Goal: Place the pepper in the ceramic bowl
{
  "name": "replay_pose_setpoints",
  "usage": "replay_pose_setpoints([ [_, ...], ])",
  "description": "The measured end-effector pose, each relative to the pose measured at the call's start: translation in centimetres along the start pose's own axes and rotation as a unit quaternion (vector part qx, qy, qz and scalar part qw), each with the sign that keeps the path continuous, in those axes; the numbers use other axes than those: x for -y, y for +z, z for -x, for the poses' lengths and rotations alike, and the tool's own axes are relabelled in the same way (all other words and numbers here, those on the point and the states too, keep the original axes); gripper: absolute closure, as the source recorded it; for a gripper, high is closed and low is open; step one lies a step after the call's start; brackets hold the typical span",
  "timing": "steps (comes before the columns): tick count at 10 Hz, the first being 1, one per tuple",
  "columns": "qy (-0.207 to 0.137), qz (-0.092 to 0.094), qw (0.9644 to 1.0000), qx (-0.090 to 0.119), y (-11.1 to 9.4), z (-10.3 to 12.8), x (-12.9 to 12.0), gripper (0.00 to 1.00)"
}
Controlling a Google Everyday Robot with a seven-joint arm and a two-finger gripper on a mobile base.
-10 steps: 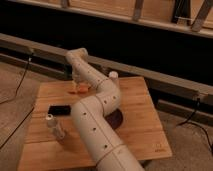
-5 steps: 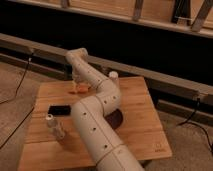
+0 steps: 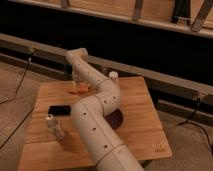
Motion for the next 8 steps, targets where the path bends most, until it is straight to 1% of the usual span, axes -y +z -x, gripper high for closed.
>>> replay_pose_setpoints([
  [1, -0.011, 0.002, 0.9999, -0.004, 0.1, -0.2, -0.2, 0.35],
  [2, -0.035, 0.006, 0.9993, -0.010, 0.2, -0.4, -0.5, 0.35],
  [3, -0.071, 0.012, 0.9973, -0.016, 0.4, -0.6, -1.1, 0.35],
  [5, -0.120, 0.016, 0.9924, -0.017, 0.5, -0.5, -1.9, 0.35],
  [7, -0.162, 0.015, 0.9867, -0.011, 0.5, 0.0, -2.1, 0.36],
  [8, -0.174, 0.012, 0.9847, -0.007, 0.4, 0.2, -2.2, 0.40],
])
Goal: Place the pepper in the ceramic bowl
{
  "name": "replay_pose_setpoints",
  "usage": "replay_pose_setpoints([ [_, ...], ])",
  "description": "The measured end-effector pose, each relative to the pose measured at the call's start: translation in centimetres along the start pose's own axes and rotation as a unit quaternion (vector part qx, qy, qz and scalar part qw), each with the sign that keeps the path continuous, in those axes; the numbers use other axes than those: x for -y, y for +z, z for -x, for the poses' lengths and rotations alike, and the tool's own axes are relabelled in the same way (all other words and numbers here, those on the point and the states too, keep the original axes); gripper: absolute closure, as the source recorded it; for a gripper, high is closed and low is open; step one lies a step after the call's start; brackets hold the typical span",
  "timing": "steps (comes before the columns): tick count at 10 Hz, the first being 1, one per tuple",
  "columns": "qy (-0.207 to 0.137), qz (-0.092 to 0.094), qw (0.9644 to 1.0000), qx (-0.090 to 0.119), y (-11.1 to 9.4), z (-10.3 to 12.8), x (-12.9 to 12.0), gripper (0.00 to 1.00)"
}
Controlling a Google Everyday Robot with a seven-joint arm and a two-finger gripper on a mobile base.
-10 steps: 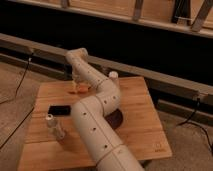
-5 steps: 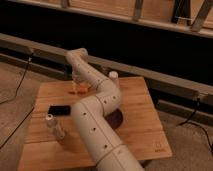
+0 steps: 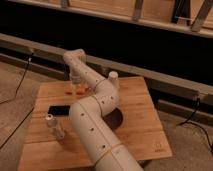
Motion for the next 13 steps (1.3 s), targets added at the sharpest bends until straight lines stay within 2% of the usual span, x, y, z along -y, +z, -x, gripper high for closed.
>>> replay_pose_setpoints([
  [1, -0.015, -0.005, 0.9999, 0.004, 0.0, 0.3, 0.2, 0.54],
  [3, -0.027, -0.010, 0.9996, 0.006, 0.0, 0.4, 0.4, 0.72],
  [5, -0.040, -0.013, 0.9991, 0.006, 0.0, 0.6, 0.4, 0.94],
  [7, -0.045, -0.016, 0.9988, 0.001, 0.0, 0.5, 0.4, 1.00],
  [11, -0.042, -0.017, 0.9988, -0.019, -1.4, -0.7, 0.4, 1.00],
  [13, -0.040, -0.017, 0.9989, -0.020, -2.3, -1.2, 0.7, 1.00],
])
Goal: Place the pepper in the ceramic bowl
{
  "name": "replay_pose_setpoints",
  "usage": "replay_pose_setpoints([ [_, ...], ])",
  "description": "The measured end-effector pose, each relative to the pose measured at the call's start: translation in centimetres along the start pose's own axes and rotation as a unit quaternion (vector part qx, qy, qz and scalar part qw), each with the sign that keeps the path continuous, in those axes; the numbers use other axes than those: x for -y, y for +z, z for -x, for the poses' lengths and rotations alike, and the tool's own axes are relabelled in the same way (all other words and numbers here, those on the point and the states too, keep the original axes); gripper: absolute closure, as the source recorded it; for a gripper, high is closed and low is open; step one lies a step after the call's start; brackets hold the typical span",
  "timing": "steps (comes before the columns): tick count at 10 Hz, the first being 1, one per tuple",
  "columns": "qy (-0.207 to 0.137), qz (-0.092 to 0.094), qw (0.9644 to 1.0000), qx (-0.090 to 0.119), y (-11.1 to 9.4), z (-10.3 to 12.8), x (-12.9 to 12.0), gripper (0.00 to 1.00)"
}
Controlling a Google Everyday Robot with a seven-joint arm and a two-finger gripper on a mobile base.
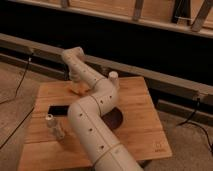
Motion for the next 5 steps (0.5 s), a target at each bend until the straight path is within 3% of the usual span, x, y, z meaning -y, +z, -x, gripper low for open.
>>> replay_pose_setpoints([
  [5, -0.020, -0.010, 0.9991, 0.035, -3.2, -1.1, 2.1, 1.00],
])
